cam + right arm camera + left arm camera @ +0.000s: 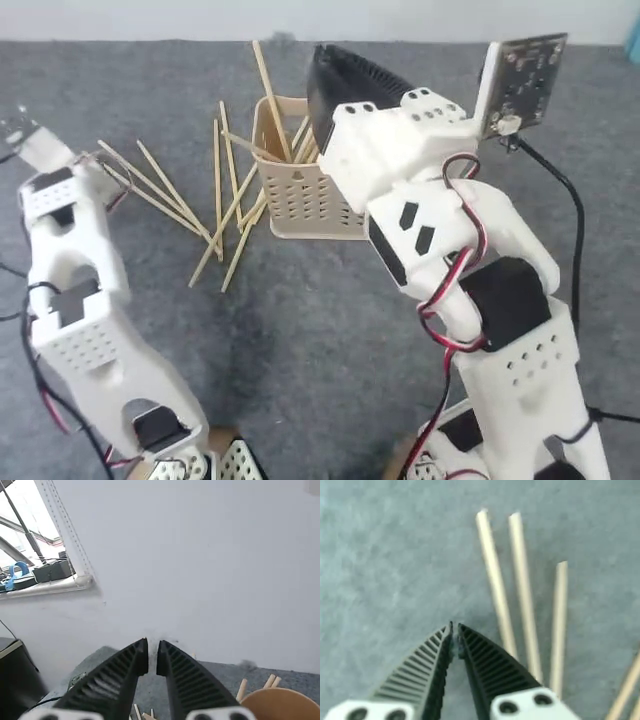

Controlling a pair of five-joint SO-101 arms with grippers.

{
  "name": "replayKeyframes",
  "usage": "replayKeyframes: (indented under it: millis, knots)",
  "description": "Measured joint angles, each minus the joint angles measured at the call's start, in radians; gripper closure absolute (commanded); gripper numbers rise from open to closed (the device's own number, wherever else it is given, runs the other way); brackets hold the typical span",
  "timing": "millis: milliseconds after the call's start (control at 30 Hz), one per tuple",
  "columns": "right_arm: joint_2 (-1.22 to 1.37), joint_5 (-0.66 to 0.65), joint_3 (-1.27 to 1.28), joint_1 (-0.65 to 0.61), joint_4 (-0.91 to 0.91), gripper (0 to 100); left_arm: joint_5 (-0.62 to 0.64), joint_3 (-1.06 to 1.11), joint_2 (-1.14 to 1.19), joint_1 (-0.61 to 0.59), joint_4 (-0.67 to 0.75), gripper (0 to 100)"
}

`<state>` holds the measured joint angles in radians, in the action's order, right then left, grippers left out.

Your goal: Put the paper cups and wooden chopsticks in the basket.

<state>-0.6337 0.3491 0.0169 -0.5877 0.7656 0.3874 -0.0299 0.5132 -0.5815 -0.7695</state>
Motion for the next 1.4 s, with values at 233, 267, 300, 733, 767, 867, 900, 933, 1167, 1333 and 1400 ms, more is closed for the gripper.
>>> replayKeyframes:
  millis: [233, 267, 300, 733, 767, 867, 900, 933, 1167, 1333, 1400]
  knots:
    - [0.034, -0.006, -0.002, 0.0, -0.006, 95.5, 0.1, -0.049, 0.0, 0.035, 0.011, 82]
    - [0.049, -0.006, 0.0, 0.0, -0.014, 95.5, 0.129, -0.049, 0.0, 0.034, 0.018, 83]
    - [0.06, -0.006, 0.0, 0.0, -0.018, 95.5, 0.153, -0.049, 0.005, 0.034, 0.032, 84]
    - [0.101, -0.009, 0.0, -0.002, -0.02, 95.5, 0.307, -0.436, 0.341, -0.008, -0.133, 88]
    - [0.101, -0.009, 0.0, -0.003, -0.02, 95.5, 0.307, -0.483, 0.37, -0.009, -0.166, 88]
    - [0.101, -0.009, 0.0, -0.005, -0.02, 95.5, 0.307, -0.631, 0.437, -0.011, -0.265, 88]
    - [0.101, -0.009, 0.0, -0.005, -0.02, 95.5, 0.308, -0.678, 0.462, -0.011, -0.296, 88]
    - [0.101, -0.009, 0.0, -0.005, -0.02, 95.5, 0.308, -0.721, 0.48, -0.011, -0.325, 88]
    - [0.101, -0.009, 0.0, -0.005, -0.02, 95.5, 0.302, -0.907, 0.557, 0.0, -0.451, 94]
    - [0.101, -0.009, 0.0, -0.005, -0.02, 95.5, 0.25, -0.939, 0.562, 0.005, -0.466, 98]
    - [0.101, -0.009, 0.0, -0.005, -0.02, 95.5, 0.227, -0.939, 0.562, 0.017, -0.466, 98]
